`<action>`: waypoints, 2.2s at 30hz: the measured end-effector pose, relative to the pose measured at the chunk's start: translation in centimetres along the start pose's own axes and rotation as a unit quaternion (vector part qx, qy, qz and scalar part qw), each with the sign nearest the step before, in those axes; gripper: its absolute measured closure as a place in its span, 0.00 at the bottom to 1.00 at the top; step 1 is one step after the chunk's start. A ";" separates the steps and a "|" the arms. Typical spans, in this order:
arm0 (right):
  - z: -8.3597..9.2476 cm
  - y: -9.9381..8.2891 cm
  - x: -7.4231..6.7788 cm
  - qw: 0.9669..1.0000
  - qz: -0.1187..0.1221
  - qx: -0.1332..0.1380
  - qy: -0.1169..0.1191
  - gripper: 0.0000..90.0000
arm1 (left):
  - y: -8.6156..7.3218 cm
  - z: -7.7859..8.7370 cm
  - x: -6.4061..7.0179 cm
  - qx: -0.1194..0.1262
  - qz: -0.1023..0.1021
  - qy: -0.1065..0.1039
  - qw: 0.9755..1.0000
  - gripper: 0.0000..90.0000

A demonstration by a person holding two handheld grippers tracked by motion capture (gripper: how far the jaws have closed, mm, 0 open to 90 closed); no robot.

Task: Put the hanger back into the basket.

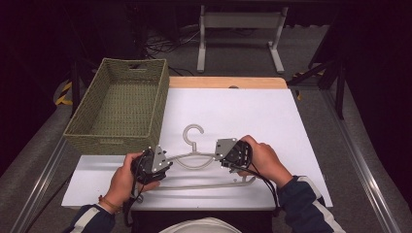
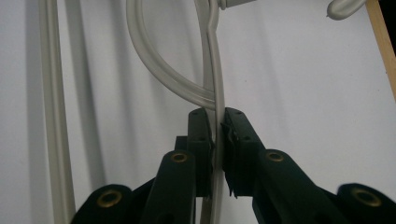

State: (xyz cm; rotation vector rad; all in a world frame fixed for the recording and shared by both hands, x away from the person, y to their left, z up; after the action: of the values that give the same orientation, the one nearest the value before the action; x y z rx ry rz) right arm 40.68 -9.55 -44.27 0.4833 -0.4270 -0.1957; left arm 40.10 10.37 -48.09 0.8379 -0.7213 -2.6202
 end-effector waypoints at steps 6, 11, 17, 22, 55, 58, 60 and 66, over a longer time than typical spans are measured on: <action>-0.3 0.7 -0.1 1.000 0.002 0.001 0.000 0.92 | 0.2 -0.8 -0.1 -0.010 -0.024 0.002 1.000 0.85; -0.4 0.5 0.2 1.000 0.002 -0.004 -0.003 0.92 | 0.6 -1.3 -0.3 -0.006 -0.017 0.001 1.000 0.84; -0.4 0.6 0.3 1.000 0.001 -0.008 -0.016 0.91 | 1.4 -1.7 -0.1 -0.019 -0.037 0.015 0.999 0.85; 0.0 0.6 0.7 1.000 -0.005 0.003 -0.026 0.89 | 1.6 -1.4 -0.3 -0.003 -0.048 0.030 0.998 0.87; 8.6 -7.3 6.3 0.911 -0.237 0.259 -0.216 0.18 | 2.8 1.8 -3.9 0.119 0.062 0.023 0.991 0.90; 7.4 -8.1 6.0 0.913 -0.248 0.251 -0.207 0.16 | 2.9 1.9 -4.3 0.129 0.076 0.022 0.988 0.90; 6.7 -8.6 5.8 0.913 -0.252 0.249 -0.205 0.16 | 3.1 2.0 -4.7 0.136 0.085 0.019 0.987 0.90; 5.1 -9.5 5.3 0.916 -0.274 0.232 -0.178 0.16 | 3.7 2.3 -5.7 0.152 0.111 0.017 0.982 0.90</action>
State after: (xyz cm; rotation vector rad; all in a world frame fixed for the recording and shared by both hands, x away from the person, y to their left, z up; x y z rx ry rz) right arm 42.38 -21.35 -43.02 1.0436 -0.6953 -0.7437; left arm 43.64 10.55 -41.88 0.8240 -1.1563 -2.3256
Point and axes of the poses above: each handheld gripper's, and its own axes: z roughly backward along the jaws, y roughly out of its top, x roughly to its right, the point moved 9 cm from there along -z, roughly forward along the jaws, and after that the axes turned 7 degrees about -z, right-handed, at the moved point
